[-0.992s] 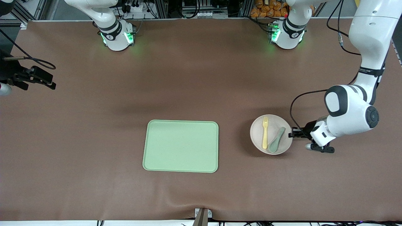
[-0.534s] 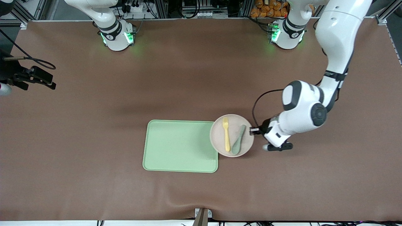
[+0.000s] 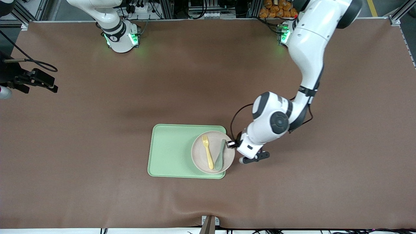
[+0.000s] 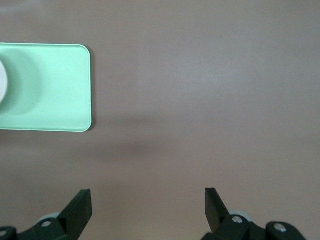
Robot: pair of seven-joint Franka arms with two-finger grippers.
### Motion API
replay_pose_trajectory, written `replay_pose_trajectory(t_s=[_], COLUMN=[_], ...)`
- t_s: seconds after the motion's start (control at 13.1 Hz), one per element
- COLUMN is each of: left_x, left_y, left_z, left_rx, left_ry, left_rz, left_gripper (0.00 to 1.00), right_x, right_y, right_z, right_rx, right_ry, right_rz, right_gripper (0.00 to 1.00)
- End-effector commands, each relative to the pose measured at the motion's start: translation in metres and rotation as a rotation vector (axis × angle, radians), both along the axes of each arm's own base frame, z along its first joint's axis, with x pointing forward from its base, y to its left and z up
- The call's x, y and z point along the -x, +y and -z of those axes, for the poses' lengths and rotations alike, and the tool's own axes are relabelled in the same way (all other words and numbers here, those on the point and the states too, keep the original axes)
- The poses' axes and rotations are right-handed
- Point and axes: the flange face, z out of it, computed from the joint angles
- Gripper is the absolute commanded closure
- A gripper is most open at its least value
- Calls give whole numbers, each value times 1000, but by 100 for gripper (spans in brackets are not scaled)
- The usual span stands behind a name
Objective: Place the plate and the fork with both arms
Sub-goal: 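Carry the plate with the left gripper onto the green tray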
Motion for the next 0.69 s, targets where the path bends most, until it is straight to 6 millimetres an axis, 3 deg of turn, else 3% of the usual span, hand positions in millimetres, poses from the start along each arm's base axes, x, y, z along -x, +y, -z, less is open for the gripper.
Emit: replay_pose_trajectory(t_s=[0.0, 0.23, 0.61], left_x=[-4, 2, 6], left_y=[-28, -37, -39], left_z=[20, 48, 61], left_rx=[19, 23, 22], left_ry=[-42, -51, -41], left_rz=[-45, -37, -44], left_gripper=[100, 100, 100], right_x=[1, 1, 1], right_y=[-2, -3, -5], right_z=[-2, -2, -2], right_rx=[-17, -16, -17], right_ry=[2, 2, 1], right_rz=[10, 12, 15], right_gripper=[0, 0, 0])
